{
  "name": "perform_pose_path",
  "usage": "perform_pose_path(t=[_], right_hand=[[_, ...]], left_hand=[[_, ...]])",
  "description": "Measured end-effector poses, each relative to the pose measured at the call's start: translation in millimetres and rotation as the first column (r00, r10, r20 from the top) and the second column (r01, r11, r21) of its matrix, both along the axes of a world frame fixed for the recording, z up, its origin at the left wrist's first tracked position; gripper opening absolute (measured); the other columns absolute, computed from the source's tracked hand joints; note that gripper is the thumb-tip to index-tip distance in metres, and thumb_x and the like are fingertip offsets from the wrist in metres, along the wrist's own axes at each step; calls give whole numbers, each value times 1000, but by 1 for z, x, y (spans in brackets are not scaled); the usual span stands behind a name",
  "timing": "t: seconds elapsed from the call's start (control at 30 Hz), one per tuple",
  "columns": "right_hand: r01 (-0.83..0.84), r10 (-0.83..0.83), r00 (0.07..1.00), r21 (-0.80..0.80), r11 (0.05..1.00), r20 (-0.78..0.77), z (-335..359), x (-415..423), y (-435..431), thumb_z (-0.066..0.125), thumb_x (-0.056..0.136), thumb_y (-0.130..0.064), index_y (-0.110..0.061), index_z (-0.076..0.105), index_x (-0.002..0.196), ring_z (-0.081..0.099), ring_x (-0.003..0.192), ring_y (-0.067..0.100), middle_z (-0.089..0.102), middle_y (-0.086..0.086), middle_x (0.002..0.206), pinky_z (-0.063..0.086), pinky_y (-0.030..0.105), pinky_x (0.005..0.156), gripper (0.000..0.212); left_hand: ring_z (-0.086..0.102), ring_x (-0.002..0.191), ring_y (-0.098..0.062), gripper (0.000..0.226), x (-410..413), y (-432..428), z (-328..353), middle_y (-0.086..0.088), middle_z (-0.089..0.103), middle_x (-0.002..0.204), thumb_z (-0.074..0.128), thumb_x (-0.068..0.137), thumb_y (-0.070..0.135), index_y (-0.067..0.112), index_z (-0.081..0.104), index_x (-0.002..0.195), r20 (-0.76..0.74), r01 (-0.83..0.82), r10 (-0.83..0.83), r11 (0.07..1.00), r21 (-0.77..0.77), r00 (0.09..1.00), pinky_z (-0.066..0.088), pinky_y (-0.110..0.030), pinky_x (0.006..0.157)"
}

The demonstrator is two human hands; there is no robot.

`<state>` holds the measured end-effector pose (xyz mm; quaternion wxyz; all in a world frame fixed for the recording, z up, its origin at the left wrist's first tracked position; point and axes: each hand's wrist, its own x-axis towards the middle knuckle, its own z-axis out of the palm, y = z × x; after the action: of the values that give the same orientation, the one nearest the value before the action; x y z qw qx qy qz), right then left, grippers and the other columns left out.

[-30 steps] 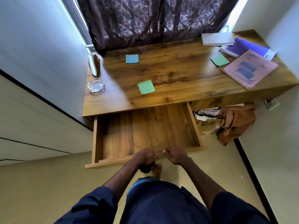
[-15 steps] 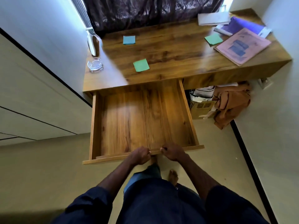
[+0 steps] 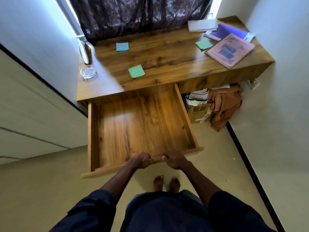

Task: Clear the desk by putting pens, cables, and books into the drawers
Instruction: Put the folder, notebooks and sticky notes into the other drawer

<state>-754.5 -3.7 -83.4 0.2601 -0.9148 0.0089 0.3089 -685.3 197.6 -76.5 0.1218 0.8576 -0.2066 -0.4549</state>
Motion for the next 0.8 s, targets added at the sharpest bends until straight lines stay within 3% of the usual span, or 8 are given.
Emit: perform_pose_path(t=[0.1, 0.2, 0.3, 0.4, 0.53, 0.67, 0.8], right_hand=[[19, -15, 999, 72, 997, -49, 13, 3, -11, 41, 104, -38, -10, 65, 115, 59, 107, 29, 65, 13, 117, 45, 41, 91, 38], [111, -117, 992, 141, 984, 41, 34, 8, -38, 44, 105, -35, -2, 67, 110, 60, 108, 33, 66, 21, 115, 46, 41, 94, 41], [185, -206, 968, 149, 971, 145, 57, 17, -76, 47, 103, -34, -3, 69, 97, 62, 90, 29, 70, 19, 101, 38, 30, 74, 38], [280, -295, 944, 115, 953, 150, 71, 22, -119, 47, 102, -37, -14, 65, 87, 61, 85, 23, 69, 10, 95, 42, 34, 72, 32], [318, -332, 922, 102, 943, 197, 83, 17, -182, 47, 103, -34, -23, 52, 68, 55, 75, 22, 58, 4, 76, 39, 35, 67, 37], [312, -319, 925, 71, 948, 207, 86, 7, -256, 52, 101, -31, -16, 57, 75, 57, 77, 22, 60, 4, 77, 38, 33, 66, 30], [327, -330, 907, 57, 943, 263, 95, -3, -327, 54, 99, -30, -8, 69, 91, 59, 79, 21, 68, 10, 88, 35, 29, 62, 28]], left_hand=[[61, 98, -23, 36, 21, -6, 5, -15, 66, 115, 48, 102, 30, 3, 66, 116, -74, 53, -54, 999, -12, 996, 49, -34, 85], [62, 107, -28, 33, 39, -27, 16, -14, 66, 115, 48, 102, 25, 1, 68, 112, -28, 101, -103, 991, -87, 994, 49, -39, 96], [59, 102, -24, 24, 51, -67, 29, -13, 65, 109, 49, 99, 15, 1, 69, 102, 111, 127, -107, 974, -189, 988, 44, -33, 89], [54, 87, -15, 23, 53, -115, 42, -7, 62, 93, 52, 98, 17, 3, 69, 89, 179, 130, -80, 948, -290, 981, 41, -33, 83], [59, 98, -15, 23, 41, -189, 62, -6, 67, 109, 55, 100, 20, 6, 72, 108, 221, 145, -65, 919, -368, 973, 45, -32, 85], [62, 85, -7, 22, 30, -268, 70, -1, 71, 102, 55, 97, 14, 10, 73, 109, 264, 109, 13, 891, -441, 965, 53, -24, 78], [68, 94, -11, 23, 18, -334, 78, -1, 74, 104, 56, 95, 11, 13, 75, 108, 269, 77, 66, 870, -486, 961, 58, -37, 87]])
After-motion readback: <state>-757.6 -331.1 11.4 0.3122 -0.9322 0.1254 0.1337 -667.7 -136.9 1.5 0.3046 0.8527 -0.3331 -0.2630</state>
